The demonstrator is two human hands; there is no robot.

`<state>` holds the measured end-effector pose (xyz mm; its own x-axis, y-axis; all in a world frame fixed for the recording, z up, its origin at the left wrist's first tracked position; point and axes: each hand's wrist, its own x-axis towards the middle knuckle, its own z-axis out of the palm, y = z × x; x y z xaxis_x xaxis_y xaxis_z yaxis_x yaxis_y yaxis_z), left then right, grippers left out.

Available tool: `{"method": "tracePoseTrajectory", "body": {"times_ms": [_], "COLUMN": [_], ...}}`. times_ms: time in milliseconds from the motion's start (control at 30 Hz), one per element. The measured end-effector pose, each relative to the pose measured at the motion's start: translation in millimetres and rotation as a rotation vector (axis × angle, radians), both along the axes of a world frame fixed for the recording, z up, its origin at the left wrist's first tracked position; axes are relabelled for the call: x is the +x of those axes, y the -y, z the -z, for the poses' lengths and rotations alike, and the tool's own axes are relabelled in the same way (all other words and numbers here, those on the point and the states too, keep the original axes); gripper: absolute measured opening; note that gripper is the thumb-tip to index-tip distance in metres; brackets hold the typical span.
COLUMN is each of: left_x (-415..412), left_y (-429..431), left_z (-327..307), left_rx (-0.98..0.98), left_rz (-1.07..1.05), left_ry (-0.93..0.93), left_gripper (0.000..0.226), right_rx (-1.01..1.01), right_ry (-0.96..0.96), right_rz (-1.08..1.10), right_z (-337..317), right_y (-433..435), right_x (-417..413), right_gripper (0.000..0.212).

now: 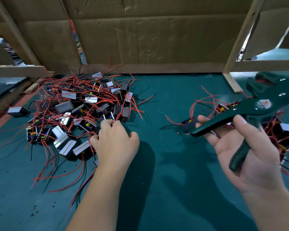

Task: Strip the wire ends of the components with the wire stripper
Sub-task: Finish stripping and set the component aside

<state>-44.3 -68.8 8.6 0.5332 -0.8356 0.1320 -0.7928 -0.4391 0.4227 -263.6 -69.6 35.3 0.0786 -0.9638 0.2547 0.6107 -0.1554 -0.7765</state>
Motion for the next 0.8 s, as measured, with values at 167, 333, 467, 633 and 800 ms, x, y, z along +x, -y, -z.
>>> {"method": "tracePoseTrajectory", "body": {"times_ms": [167,333,467,633,800], "left_x": [-2.7,-9.3,-11.8,-11.4,-11.0], "left_y": [0.5,1.9,-1.1,-5.3,-4.3], "left_z": [-3.4,-15.1,-18.6,-21.8,-28.1], "left_rx": [-0.255,-0.562,-0.717,-0.821,-0.896], "left_rz": [0.044,0.117,0.154,0.219,0.353], "left_ry": [-0.130,-0.574,-0.659,-0.709,-1.178], "left_gripper": [0.038,0.054,0.054,0.051,0.048], "right_rx": [0.051,0.349,0.567,0.689,0.638], "right_ry": [0.028,0.078,-0.072,-0.138,-0.047], "right_rz": [-0.134,-0.564,-0.771,-0.672,-0.307], "right_z": [-4.2,-2.0,4.0,8.3,14.1], "right_y": [-1.9,-2.8,-7.3,-5.2,3.2], "right_x": [-1.0,3.4,16.9,23.3,23.8], "right_gripper": [0.034,0.086,0.074,0.041,0.066]}}
